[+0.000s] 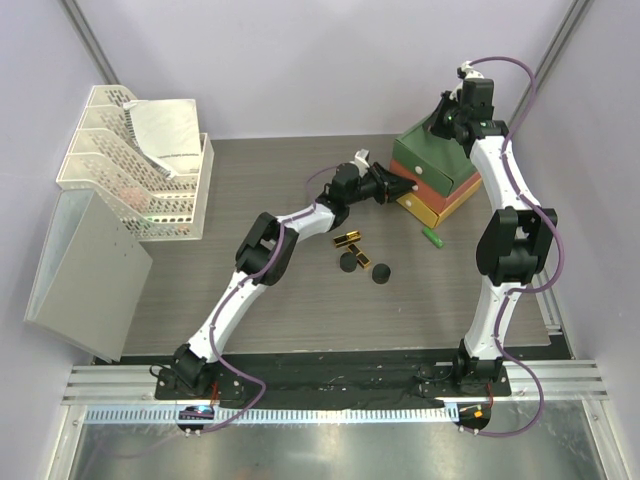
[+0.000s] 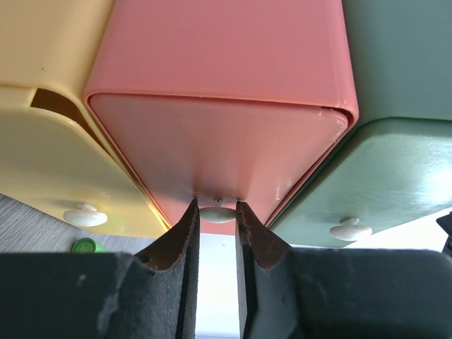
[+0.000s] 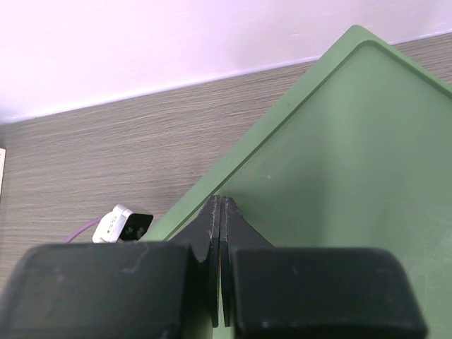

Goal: Organize the makeup

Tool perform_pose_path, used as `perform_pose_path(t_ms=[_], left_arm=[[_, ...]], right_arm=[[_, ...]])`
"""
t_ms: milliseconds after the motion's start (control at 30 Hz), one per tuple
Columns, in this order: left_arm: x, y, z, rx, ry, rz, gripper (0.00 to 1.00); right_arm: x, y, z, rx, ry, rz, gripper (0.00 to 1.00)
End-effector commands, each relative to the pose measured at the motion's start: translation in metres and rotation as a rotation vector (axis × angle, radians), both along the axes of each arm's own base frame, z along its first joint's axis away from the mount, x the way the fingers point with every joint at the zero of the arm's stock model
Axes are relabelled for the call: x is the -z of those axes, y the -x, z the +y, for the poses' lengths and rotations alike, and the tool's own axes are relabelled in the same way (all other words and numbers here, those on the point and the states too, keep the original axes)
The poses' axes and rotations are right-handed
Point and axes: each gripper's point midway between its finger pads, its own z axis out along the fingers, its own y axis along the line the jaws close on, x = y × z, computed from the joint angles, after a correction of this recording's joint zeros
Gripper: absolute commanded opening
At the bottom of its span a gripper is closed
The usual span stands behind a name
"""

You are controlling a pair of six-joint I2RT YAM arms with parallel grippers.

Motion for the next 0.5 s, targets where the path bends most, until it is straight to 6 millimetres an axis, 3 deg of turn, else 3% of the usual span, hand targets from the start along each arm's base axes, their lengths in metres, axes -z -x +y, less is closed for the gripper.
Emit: perform_pose_path(t_ms=[0, 300, 467], left_arm=[[-0.014, 0.001, -0.005, -0.002, 0.042, -0.036, 0.0], [-0.013, 0.013, 0.003, 0.018, 0.041, -0.045, 0.0], [-0.029, 0.027, 0.013, 0.064, 0.053, -0.089, 0.0]], right_arm=[[0.179, 0.113, -0.015, 0.007, 0.094, 0.699, 0.01], [0.178, 0.112, -0.014, 0.005, 0.094, 0.692, 0.01], [0.178, 0.112, -0.015, 0.006, 0.095, 0.692, 0.01]])
